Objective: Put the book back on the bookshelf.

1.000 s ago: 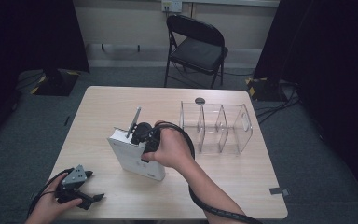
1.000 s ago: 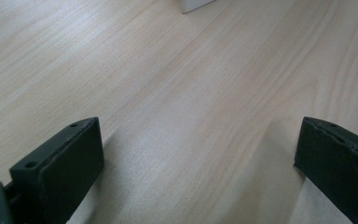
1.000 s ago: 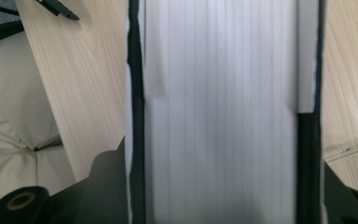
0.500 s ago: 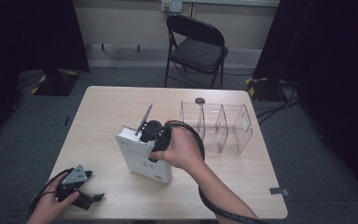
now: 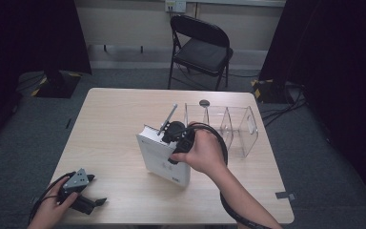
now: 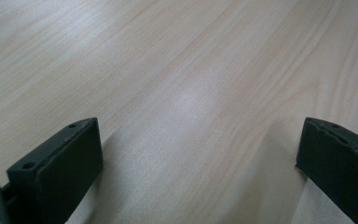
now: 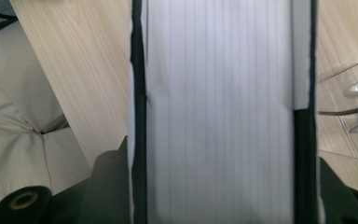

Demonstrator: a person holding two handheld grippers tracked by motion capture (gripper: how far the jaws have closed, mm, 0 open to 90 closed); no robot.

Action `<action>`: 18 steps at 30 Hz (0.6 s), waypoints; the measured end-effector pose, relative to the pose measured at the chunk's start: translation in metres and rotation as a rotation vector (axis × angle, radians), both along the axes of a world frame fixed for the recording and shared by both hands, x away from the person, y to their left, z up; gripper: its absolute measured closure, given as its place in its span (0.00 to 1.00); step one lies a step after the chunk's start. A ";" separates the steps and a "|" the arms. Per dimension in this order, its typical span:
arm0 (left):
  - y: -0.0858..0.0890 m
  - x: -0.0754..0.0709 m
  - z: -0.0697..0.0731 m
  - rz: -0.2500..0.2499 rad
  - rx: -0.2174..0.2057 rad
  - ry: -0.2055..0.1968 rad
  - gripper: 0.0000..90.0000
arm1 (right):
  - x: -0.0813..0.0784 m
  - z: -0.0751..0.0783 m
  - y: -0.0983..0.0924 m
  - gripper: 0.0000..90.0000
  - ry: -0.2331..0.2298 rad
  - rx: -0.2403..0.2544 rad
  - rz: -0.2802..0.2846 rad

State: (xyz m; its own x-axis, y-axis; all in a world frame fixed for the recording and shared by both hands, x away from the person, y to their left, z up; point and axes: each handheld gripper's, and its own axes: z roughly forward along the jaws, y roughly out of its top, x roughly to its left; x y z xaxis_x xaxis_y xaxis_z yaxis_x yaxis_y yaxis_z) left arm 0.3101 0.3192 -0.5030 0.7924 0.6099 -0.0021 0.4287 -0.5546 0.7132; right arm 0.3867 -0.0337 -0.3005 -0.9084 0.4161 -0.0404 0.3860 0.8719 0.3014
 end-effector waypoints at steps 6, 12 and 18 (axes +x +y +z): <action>0.000 0.000 0.000 0.001 -0.005 -0.003 0.00 | -0.002 -0.011 -0.005 0.58 0.010 -0.007 0.003; 0.000 0.000 -0.001 0.002 -0.004 -0.003 0.00 | -0.001 -0.018 -0.012 0.58 -0.006 0.012 0.026; 0.000 0.000 -0.001 0.001 -0.004 -0.005 0.00 | -0.001 -0.021 -0.012 0.57 -0.001 -0.002 0.017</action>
State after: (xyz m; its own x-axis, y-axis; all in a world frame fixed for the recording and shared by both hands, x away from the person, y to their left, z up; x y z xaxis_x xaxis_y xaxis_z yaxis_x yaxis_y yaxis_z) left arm 0.3104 0.3188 -0.5036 0.7921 0.6104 -0.0007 0.4255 -0.5514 0.7176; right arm 0.3853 -0.0459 -0.3213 -0.9154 0.4005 -0.0417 0.3709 0.8789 0.3000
